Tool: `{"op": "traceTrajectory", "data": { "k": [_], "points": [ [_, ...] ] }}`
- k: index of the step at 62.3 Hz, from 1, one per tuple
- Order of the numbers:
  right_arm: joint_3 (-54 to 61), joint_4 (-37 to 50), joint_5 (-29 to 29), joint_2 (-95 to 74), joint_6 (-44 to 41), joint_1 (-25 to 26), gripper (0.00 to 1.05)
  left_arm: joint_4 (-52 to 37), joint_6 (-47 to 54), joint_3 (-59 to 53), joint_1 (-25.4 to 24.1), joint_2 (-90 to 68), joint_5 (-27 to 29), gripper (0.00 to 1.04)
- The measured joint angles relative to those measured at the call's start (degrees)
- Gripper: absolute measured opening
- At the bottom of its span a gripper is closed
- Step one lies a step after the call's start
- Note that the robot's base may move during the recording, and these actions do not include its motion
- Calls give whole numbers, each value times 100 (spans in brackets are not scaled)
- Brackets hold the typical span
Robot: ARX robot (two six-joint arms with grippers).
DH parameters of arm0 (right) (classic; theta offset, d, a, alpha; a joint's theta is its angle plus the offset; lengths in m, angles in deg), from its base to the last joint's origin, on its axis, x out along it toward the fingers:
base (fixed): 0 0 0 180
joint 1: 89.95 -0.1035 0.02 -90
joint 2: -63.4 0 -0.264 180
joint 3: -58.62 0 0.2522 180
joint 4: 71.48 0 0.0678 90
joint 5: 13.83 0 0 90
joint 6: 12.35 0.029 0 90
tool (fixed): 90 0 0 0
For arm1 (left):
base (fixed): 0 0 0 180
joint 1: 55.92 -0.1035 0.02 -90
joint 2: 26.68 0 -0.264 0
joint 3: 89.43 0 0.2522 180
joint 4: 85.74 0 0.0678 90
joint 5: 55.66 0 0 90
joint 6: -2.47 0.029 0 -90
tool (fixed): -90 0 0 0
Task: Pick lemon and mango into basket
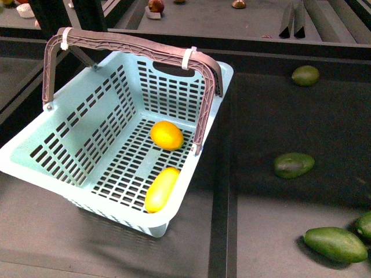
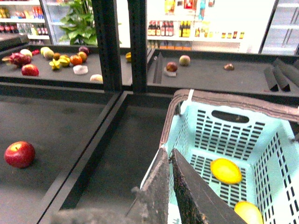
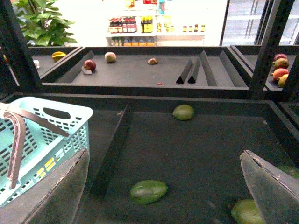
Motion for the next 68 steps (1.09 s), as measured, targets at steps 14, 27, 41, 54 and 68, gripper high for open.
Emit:
{"op": "traceTrajectory", "data": {
  "k": [14,27,41,54,68],
  "points": [
    [0,0,0,0,0,0,96,59,0,0,0,160,0,4],
    [0,0,-2,0,0,0,96,59,0,0,0,160,0,4],
    [0,0,0,0,0,0,96,59,-2,0,0,160,0,23],
    [0,0,0,0,2,0,96,59,0,0,0,160,0,74],
    [0,0,0,0,2,0,96,59,11,0,0,160,2,98]
  ]
}}
